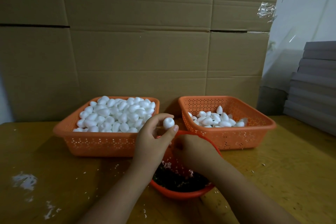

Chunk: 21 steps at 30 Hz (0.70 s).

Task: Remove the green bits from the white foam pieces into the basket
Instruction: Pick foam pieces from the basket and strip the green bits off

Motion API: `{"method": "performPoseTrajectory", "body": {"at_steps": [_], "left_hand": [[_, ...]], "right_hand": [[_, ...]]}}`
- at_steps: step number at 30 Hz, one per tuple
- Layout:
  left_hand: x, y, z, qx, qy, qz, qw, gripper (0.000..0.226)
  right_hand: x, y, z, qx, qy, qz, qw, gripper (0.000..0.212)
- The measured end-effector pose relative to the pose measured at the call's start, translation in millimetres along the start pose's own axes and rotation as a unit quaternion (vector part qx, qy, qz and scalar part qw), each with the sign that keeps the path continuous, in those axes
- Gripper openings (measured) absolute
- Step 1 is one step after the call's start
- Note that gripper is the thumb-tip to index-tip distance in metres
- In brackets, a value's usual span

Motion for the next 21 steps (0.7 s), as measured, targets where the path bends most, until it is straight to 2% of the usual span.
{"method": "performPoseTrajectory", "body": {"at_steps": [4, 8, 12, 21], "left_hand": [[0.4, 5.3, 0.8, 0.04, -0.028, 0.025, 0.998, 0.03], [2.3, 6.2, 7.7, 0.071, -0.044, 0.028, 0.996, 0.034], [10.9, 17.0, 16.5, 0.098, -0.047, 0.051, 0.993, 0.033], [10.7, 21.1, 37.3, 0.286, -0.112, 0.047, 0.95, 0.03]], "right_hand": [[1.5, 23.9, 10.0, 0.066, -0.036, 0.098, 0.992, 0.018], [-2.1, 49.5, 7.4, 0.155, 0.012, 0.149, 0.976, 0.012], [-10.1, 70.8, 3.6, 0.143, 0.047, 0.183, 0.971, 0.011], [-20.2, 85.6, -7.4, 0.078, 0.072, 0.188, 0.976, 0.014]]}}
Point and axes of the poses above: each hand's wrist, its own x-axis towards the middle knuckle, its own y-axis out of the back of the hand, z = x × y, the point moved 6 cm from there along x, towards the middle knuckle, and after that the axes turned 5 degrees about -x, right-handed, at the moved point
